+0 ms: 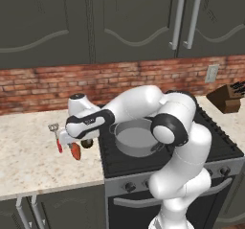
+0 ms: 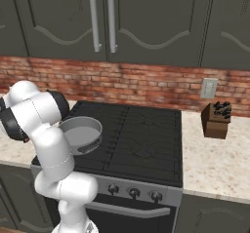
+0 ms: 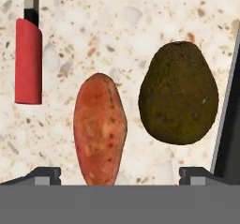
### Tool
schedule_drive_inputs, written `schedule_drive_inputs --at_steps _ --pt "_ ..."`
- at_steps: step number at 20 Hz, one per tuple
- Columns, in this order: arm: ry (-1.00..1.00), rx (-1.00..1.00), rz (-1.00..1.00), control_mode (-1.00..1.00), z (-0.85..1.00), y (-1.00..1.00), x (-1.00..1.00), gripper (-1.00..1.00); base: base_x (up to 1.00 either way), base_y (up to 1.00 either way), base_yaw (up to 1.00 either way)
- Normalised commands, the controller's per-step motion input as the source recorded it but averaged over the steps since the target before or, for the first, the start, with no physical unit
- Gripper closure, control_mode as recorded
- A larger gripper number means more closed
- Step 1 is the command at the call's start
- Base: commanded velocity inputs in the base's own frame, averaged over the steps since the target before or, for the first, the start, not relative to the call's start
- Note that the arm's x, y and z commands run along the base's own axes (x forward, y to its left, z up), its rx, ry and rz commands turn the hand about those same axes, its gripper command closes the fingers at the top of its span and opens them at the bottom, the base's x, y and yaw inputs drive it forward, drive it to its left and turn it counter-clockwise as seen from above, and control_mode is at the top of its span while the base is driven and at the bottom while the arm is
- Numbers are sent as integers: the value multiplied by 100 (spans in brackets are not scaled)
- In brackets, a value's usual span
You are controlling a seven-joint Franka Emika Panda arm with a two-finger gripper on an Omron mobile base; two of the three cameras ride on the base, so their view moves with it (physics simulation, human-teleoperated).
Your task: Put the avocado and sweet potato in the pot. Retrieve the spatula and lightly stir the vegetables in the pot.
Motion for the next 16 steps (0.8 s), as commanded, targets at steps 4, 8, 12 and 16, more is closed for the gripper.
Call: schedule_drive_inputs --at_steps 4,8,12,16 --pt "0 0 -15 -100 0 0 -14 -100 0 0 0" --pt "0 0 -12 -100 0 5 -20 -100 0 0 0" --pt "0 0 -8 -100 -1 10 -5 -100 0 0 0" --pt "0 0 -4 -100 -12 2 4 -100 0 0 0"
